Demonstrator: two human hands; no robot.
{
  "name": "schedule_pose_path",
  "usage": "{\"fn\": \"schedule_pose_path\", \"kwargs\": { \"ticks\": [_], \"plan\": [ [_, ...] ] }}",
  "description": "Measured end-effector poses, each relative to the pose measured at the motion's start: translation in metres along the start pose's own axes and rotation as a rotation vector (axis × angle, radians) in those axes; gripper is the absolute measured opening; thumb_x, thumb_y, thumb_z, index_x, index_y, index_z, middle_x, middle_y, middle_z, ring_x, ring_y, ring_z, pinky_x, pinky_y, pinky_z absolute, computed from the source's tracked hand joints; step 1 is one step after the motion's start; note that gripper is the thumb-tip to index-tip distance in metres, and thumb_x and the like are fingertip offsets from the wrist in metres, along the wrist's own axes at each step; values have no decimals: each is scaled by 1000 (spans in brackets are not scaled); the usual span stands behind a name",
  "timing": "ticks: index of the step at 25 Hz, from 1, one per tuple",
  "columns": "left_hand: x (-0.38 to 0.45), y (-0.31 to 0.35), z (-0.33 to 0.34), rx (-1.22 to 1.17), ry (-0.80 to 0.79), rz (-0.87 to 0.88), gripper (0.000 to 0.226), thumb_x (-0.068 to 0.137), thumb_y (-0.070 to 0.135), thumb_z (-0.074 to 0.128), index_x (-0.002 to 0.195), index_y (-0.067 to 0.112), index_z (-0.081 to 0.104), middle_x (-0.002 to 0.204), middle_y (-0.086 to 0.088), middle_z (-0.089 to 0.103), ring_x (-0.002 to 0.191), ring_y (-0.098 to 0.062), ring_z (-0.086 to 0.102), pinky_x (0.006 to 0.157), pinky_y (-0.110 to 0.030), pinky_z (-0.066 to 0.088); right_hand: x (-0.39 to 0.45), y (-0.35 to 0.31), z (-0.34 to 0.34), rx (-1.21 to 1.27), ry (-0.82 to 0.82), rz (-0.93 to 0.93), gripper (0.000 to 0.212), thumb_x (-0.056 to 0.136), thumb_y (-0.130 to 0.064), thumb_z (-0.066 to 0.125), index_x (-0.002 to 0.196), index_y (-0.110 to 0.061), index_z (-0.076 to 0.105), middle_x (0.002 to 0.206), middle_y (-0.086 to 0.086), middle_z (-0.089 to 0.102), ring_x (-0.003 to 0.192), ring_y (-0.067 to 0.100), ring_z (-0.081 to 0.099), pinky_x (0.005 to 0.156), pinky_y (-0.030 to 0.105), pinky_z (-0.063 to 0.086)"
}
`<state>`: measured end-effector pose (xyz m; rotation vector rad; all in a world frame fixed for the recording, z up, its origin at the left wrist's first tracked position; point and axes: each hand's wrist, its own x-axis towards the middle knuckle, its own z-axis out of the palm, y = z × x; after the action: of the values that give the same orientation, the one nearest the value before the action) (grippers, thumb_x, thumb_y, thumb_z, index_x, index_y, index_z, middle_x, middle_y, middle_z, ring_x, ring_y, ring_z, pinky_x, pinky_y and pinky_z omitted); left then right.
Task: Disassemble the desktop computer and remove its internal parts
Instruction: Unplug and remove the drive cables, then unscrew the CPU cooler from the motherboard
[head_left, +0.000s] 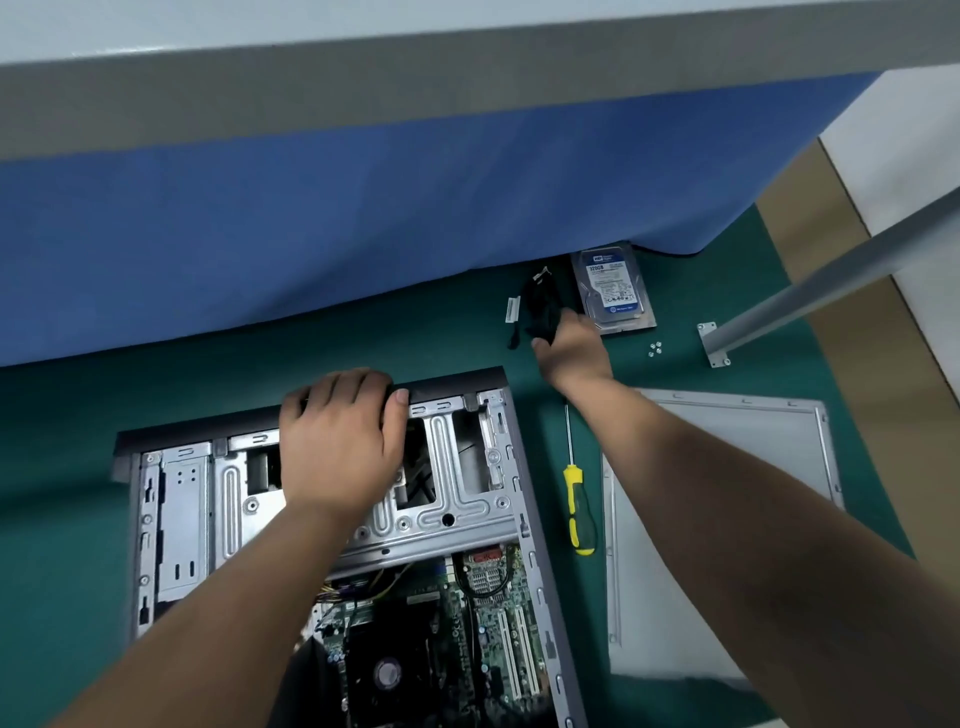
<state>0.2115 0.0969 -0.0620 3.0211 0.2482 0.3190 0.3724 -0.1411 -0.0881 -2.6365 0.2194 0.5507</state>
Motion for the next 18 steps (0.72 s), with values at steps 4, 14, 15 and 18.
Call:
{"fn": "schedule_pose_path", "kwargs": {
  "ticks": [4, 14, 15, 18],
  "plan": [
    [2, 3, -7, 2, -77, -30, 37, 103, 46, 34, 102, 25, 65, 103, 1, 71, 97, -28, 60, 87, -43, 37, -39, 6, -14, 96, 37, -102, 37, 96, -23, 60, 129, -6, 60, 129, 19, 58, 114, 36, 59, 97, 34, 48],
    [-43, -17, -38, -260, -279, 149, 61, 105, 48, 43, 160, 27, 28, 170, 6, 19, 158, -15, 8, 128, -42, 1, -180, 96, 35, -89, -216, -72, 50, 100, -20, 58, 149, -24, 50, 159, 6, 25, 137, 32, 44, 119, 37, 36],
    [-56, -21, -42, -286, -287, 147, 60, 105, 47, 42, 160, 28, 28, 171, 6, 15, 158, -14, 4, 128, -41, -1, -184, 101, 41, -108, -203, -61, 50, 100, -17, 57, 149, -23, 50, 163, 4, 18, 139, 33, 42, 120, 38, 34],
    [-94, -35, -53, -313, -351, 141, 56, 107, 48, 37, 159, 32, 29, 172, 10, 10, 158, -11, 0, 128, -41, 0, -189, 109, 51, -131, -163, -16, 47, 98, -9, 57, 144, -17, 54, 164, 4, 15, 135, 34, 46, 118, 38, 36]
  ]
}}
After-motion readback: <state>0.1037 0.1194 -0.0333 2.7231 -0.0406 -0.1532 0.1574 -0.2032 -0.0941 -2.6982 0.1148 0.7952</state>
